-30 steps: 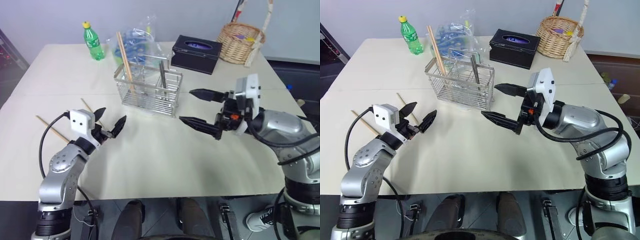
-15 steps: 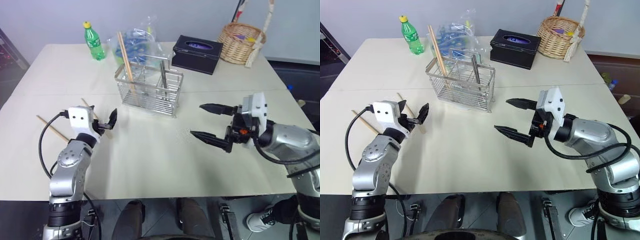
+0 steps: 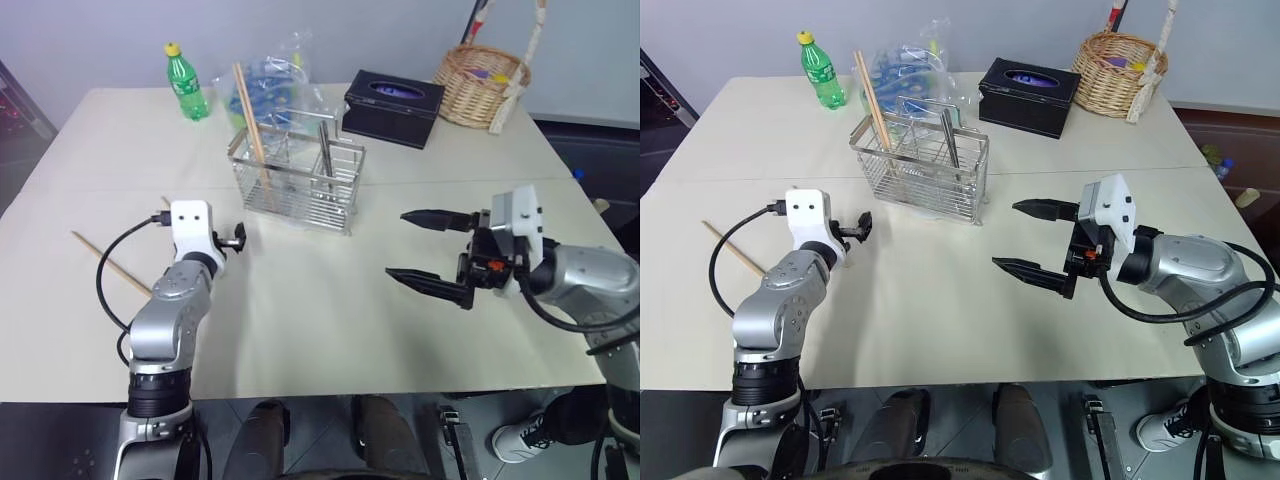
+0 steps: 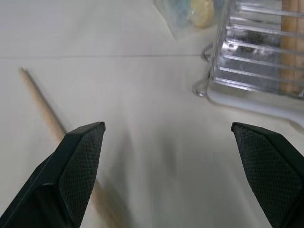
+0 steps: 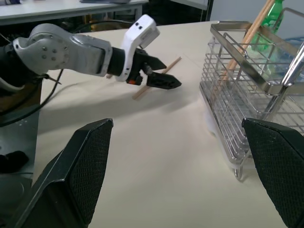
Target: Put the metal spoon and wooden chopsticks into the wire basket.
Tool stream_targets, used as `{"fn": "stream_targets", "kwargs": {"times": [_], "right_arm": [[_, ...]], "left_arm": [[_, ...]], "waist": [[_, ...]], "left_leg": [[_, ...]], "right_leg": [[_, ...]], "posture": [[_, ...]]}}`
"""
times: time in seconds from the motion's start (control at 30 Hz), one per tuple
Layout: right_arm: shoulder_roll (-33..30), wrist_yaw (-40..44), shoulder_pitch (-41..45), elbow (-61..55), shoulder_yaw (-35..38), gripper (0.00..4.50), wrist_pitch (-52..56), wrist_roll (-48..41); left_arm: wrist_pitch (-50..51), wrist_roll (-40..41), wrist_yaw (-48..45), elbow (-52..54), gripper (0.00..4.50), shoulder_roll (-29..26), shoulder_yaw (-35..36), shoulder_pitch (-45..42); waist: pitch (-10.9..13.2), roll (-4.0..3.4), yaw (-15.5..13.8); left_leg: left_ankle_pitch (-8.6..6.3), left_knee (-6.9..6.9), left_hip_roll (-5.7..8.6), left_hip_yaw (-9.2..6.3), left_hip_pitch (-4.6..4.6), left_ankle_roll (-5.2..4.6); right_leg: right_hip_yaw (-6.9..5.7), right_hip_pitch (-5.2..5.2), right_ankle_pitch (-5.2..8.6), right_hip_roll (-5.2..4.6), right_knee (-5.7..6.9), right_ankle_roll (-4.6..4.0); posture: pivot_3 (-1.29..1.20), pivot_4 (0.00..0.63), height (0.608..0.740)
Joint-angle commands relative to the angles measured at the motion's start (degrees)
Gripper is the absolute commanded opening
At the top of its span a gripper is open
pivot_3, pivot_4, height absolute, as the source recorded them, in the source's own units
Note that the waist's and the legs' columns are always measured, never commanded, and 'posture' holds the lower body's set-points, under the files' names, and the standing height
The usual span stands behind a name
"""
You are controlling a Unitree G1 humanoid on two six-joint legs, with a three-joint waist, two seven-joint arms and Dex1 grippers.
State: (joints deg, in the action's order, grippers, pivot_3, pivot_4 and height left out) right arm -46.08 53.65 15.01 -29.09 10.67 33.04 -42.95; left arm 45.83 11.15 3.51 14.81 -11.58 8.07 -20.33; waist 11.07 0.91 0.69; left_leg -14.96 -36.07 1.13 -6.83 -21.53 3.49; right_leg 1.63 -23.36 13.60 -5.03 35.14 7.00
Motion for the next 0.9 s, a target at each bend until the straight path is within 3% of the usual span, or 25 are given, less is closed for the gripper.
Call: {"fn": "stream_targets", "kwargs": {"times": [0.03,0.43,0.9], "right_arm": [[0.36,-1.63,1.45,-2.51,1.66,4.45,0.75,-2.66],[1.88,-4.71,-0.41,-4.31,0.97,4.45,0.44,-2.71],[2.17,-5.33,-1.29,-4.08,0.42,4.45,-0.03,-1.77]], "left_arm": [[1.62,-1.88,2.06,0.88,4.5,0.11,0.57,-2.56],[6.3,-6.93,10.38,-9.13,4.5,1.14,5.42,-7.69],[8.28,-8.6,20.38,-20.79,4.5,6.45,10.74,-17.36]], "waist": [[0.0,0.0,-0.1],[0.01,0.02,-0.12],[-0.01,0.07,-0.21]], "left_leg": [[0.0,-0.01,0.0,0.0,-0.01,0.0],[0.0,-0.01,0.01,0.0,-0.02,0.0],[0.0,-0.07,0.03,0.0,0.0,0.01]], "right_leg": [[0.0,0.0,0.0,0.0,0.0,0.0],[0.0,0.0,0.0,0.0,0.0,0.01],[0.0,0.02,-0.01,-0.01,0.04,0.03]], "posture": [[0.0,0.15,0.74],[0.0,0.15,0.74],[0.0,0.15,0.74]]}}
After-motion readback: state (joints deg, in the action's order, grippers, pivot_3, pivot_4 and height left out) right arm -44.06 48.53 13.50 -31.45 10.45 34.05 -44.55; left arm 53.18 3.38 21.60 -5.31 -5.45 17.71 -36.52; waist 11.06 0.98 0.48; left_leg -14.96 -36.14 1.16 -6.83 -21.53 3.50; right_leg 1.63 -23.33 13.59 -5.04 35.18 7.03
